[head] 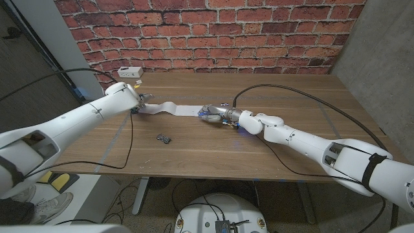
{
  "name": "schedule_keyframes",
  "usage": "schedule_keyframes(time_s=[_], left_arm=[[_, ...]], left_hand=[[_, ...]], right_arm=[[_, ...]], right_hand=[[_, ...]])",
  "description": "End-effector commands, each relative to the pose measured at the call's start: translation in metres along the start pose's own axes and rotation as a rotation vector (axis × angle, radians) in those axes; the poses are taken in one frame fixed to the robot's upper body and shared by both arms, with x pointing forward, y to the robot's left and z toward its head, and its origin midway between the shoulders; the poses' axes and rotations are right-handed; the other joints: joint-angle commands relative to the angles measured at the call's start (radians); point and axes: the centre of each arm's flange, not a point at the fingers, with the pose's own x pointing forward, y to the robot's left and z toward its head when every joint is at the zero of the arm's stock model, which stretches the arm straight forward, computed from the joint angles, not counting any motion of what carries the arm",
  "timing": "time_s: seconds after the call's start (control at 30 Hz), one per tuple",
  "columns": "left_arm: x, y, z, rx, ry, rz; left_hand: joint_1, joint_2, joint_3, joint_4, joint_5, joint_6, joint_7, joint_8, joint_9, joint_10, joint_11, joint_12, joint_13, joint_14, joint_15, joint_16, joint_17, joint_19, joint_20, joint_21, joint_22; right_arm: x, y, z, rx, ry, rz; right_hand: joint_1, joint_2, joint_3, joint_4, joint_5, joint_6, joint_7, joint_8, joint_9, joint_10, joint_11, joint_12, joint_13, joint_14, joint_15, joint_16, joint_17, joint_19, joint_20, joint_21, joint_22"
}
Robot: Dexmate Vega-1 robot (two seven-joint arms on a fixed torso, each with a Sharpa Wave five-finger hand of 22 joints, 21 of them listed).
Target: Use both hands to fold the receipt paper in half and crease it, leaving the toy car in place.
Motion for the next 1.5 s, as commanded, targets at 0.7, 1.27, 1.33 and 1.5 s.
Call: schedule_keyframes(time_s=[0.7, 1.27, 1.33, 1.5], left_arm=[[-0.046, -0.013, 0.032, -0.438, -0.817, -0.1], [-0.049, -0.02, 0.037, -0.347, -0.714, -0.062], [-0.056, -0.019, 0.037, -0.313, -0.624, 0.012], [-0.065, -0.016, 0.036, -0.196, -0.371, 0.112]], left_hand=[[0.077, 0.065, 0.049, -0.054, -0.001, 0.12, -0.017, 0.044, 0.002, 0.122, -0.001, 0.022, -0.002, 0.1, -0.016, 0.016, -0.007, 0.074, 0.039, -0.003, 0.004], [0.079, 0.058, 0.051, -0.062, -0.009, 0.06, 0.002, 0.014, 0.003, 0.053, 0.053, -0.017, -0.002, 0.113, 0.036, 0.005, -0.008, 0.125, 0.032, -0.001, 0.006], [0.077, 0.062, 0.052, -0.06, -0.009, 0.058, 0.005, 0.014, 0.003, 0.05, 0.059, -0.018, -0.001, 0.112, 0.039, 0.005, -0.008, 0.138, 0.038, 0.003, 0.006], [0.072, 0.064, 0.053, -0.056, -0.011, 0.05, -0.033, 0.014, 0.003, -0.012, 0.053, -0.037, -0.001, 0.074, 0.053, -0.007, -0.007, 0.136, 0.044, -0.004, 0.008]], right_arm=[[-0.006, 0.003, -0.001, -0.002, 0.009, 0.001], [-0.012, 0.003, -0.003, 0.008, 0.02, -0.004], [-0.012, 0.003, -0.003, 0.008, 0.02, -0.005], [-0.013, 0.005, -0.003, 0.006, 0.019, 0.004]], right_hand=[[-0.009, -0.001, 0.013, 0.003, 0.012, -0.001, -0.004, -0.007, 0.0, 0.006, -0.002, -0.005, 0.004, 0.006, -0.01, -0.011, -0.001, 0.018, 0.005, 0.007, 0.015], [-0.011, -0.003, 0.016, 0.003, 0.015, 0.0, -0.004, -0.007, 0.0, 0.006, -0.004, -0.006, 0.004, 0.007, -0.012, -0.013, -0.002, 0.019, 0.002, 0.006, 0.015], [-0.012, -0.002, 0.017, 0.003, 0.015, 0.0, -0.004, -0.007, 0.0, 0.006, -0.005, -0.006, 0.004, 0.006, -0.012, -0.013, -0.002, 0.02, 0.001, 0.006, 0.015], [-0.012, -0.003, 0.018, 0.004, 0.016, -0.001, -0.003, -0.008, 0.0, 0.005, -0.006, -0.007, 0.004, 0.006, -0.013, -0.014, -0.002, 0.019, 0.001, 0.005, 0.015]])
